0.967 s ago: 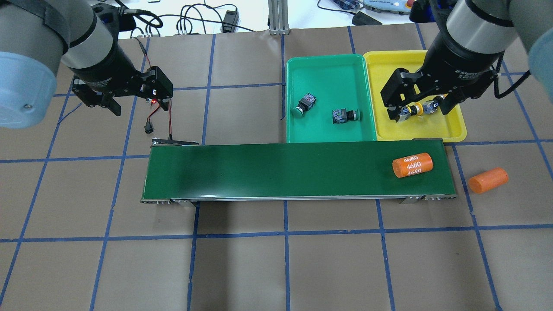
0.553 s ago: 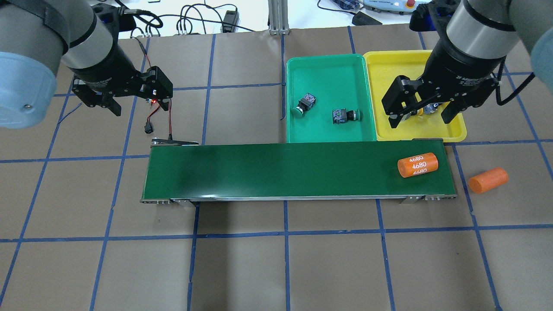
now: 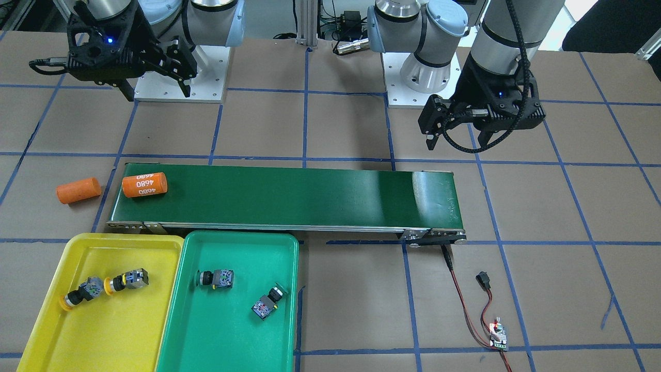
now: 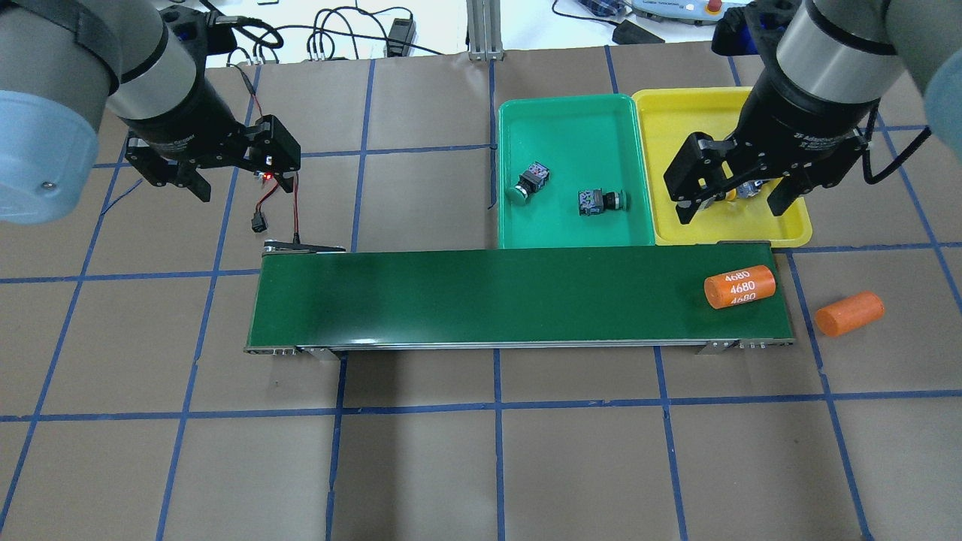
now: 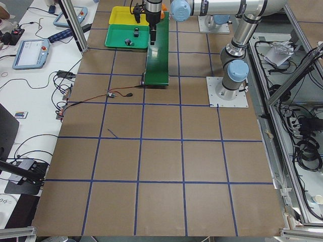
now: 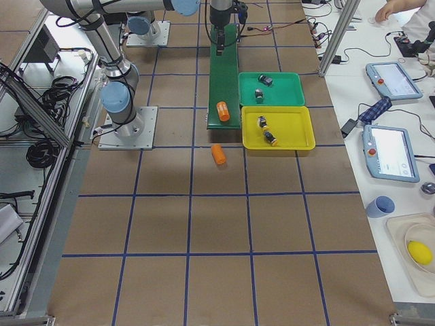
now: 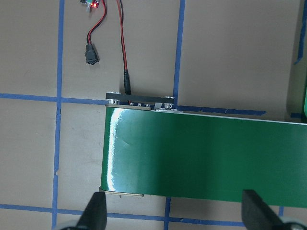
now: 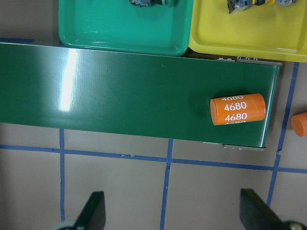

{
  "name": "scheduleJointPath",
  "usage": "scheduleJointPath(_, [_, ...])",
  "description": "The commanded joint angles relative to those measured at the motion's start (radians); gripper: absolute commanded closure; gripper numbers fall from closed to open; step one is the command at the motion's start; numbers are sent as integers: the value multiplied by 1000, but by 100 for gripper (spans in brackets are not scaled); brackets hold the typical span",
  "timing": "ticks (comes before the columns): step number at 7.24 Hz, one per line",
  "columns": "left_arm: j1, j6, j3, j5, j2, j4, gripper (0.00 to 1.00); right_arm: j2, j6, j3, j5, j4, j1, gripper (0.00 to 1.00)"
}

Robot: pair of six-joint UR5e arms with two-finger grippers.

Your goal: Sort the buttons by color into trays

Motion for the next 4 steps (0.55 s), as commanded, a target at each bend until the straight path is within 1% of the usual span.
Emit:
scheduleJointPath(1, [0, 1, -1, 0, 0, 0, 0, -1, 0, 0, 0, -2, 0, 0])
scheduleJointPath(3, [0, 1, -1, 0, 0, 0, 0, -3, 5, 0, -2, 1, -1, 0])
scheduleJointPath(4, [0, 3, -3, 1, 1, 0, 0, -10, 49, 0, -2, 0, 0, 0])
